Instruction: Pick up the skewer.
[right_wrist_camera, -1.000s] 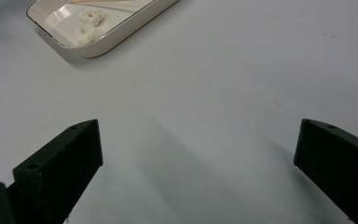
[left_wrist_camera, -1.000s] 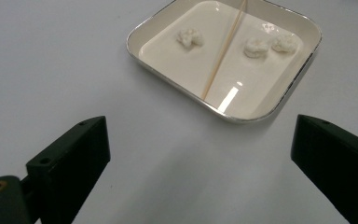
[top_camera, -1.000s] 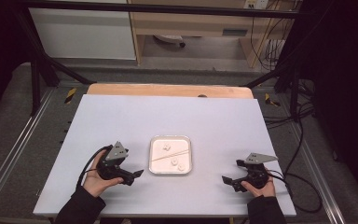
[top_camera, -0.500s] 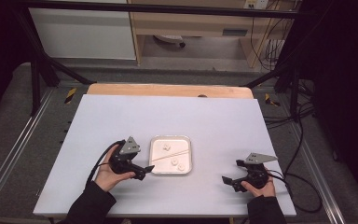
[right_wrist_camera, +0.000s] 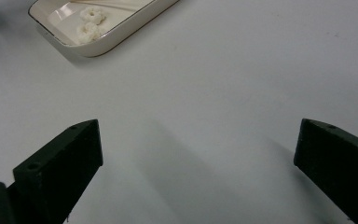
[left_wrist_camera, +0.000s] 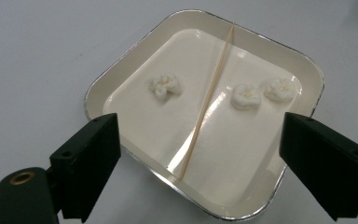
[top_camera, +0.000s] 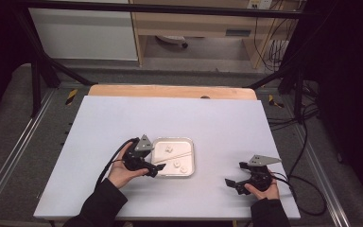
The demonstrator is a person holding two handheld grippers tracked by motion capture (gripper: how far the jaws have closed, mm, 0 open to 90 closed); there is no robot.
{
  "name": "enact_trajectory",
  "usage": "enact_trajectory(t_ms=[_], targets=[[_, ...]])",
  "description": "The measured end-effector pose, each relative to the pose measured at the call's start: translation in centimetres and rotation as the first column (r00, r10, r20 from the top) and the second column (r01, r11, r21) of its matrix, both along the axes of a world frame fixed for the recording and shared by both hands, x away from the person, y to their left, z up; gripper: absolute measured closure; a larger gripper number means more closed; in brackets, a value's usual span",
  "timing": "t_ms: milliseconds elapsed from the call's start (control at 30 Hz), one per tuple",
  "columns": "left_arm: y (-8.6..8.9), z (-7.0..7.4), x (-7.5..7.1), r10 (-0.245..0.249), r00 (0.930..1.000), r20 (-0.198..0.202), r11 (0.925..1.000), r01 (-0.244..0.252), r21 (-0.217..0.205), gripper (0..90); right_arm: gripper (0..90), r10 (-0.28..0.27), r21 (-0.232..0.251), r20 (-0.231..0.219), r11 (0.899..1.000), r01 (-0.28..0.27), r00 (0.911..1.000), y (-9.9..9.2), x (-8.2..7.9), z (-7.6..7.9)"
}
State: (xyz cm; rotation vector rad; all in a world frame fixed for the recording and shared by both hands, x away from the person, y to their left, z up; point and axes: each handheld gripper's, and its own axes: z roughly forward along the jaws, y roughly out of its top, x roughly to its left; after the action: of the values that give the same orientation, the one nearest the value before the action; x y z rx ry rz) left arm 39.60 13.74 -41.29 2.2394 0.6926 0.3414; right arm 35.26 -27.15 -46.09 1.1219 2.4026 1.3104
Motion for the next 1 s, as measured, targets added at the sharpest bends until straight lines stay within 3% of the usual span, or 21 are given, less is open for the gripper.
enact_trajectory(t_ms=[267,700,1000], targets=[[-1.3,-0.5,0.9,-0.012,0.9999,-0.002,0.9996,0.012,0.024,20.3,1.6,0.0,0.0,-0.001,1.0,0.0,1.0,0.0,0.0,0.0],[-2.1,-1.6,1.8,-0.046,0.9977,-0.05,0.9984,0.048,0.031,45.8,1.6,0.002,0.0,-0.006,1.0,-0.002,1.0,0.0,0.0,0.0],[-2.8,-2.1,2.3,-0.07,0.9961,-0.055,0.9957,0.073,0.057,60.8,1.6,0.003,0.0,-0.007,1.0,-0.003,1.0,0.0,0.0,0.0]])
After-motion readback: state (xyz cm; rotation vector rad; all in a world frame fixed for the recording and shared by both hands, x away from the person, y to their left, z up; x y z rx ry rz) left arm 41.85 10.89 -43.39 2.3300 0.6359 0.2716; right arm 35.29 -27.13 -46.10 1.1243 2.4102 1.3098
